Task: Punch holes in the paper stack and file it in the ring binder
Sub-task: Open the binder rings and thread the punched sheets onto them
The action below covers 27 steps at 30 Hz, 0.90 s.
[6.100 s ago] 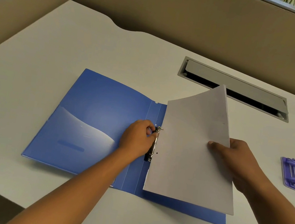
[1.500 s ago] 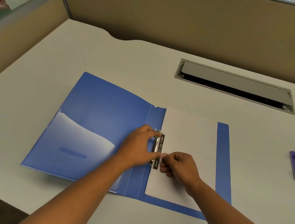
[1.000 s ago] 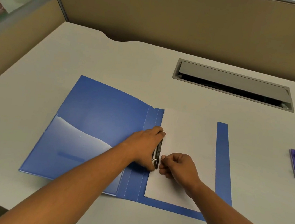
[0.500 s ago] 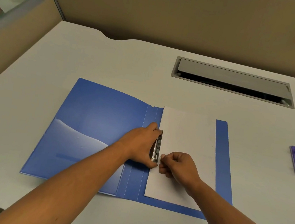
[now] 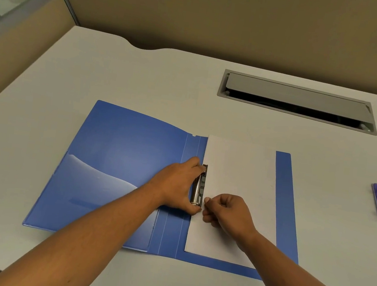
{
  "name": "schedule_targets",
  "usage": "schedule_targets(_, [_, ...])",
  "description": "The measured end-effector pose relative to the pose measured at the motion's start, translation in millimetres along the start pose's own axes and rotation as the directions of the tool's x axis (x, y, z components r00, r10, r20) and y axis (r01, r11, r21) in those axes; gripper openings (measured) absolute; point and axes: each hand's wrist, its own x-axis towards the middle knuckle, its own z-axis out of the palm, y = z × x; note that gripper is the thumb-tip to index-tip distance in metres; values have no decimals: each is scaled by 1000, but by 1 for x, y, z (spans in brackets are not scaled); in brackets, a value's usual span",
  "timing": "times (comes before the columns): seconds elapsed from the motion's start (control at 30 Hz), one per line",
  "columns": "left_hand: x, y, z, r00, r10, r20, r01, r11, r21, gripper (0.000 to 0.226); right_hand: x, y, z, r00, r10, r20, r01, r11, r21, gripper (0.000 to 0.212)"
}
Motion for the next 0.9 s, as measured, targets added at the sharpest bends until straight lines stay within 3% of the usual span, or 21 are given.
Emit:
schedule_targets(0.3, [-7, 8, 6, 997, -65, 33, 68, 991, -117, 107, -6, -9, -3, 1000, 13, 23, -14, 999, 29, 29])
schedule_targets(0.4, [-17, 15, 13, 992, -124, -16, 119, 978, -170, 113, -15, -11, -11, 998, -41, 43, 40, 999, 13, 26])
schedule_targets(0.5, [-32, 34, 25, 976, -169, -138, 151, 980, -132, 98, -29, -1, -29, 991, -134, -18, 132, 986, -98, 18])
schedule_targets(0.6, [-48, 64, 44, 973, -23, -229, 4, 997, -83, 70, -43, 18, -53, 960, -148, -238, 117, 983, -138, 9])
schedule_targets(0.73, [-61, 102, 64, 995, 35, -89, -49, 986, -160, 70, -65, 40, -81, 870, -40, -492, -41, 988, -152, 9])
schedule_targets(0.9, [-57, 127, 70, 997, -2, 83, 9, 996, -89, 79, -82, 53, -87, 866, 163, -473, -212, 976, -52, 19])
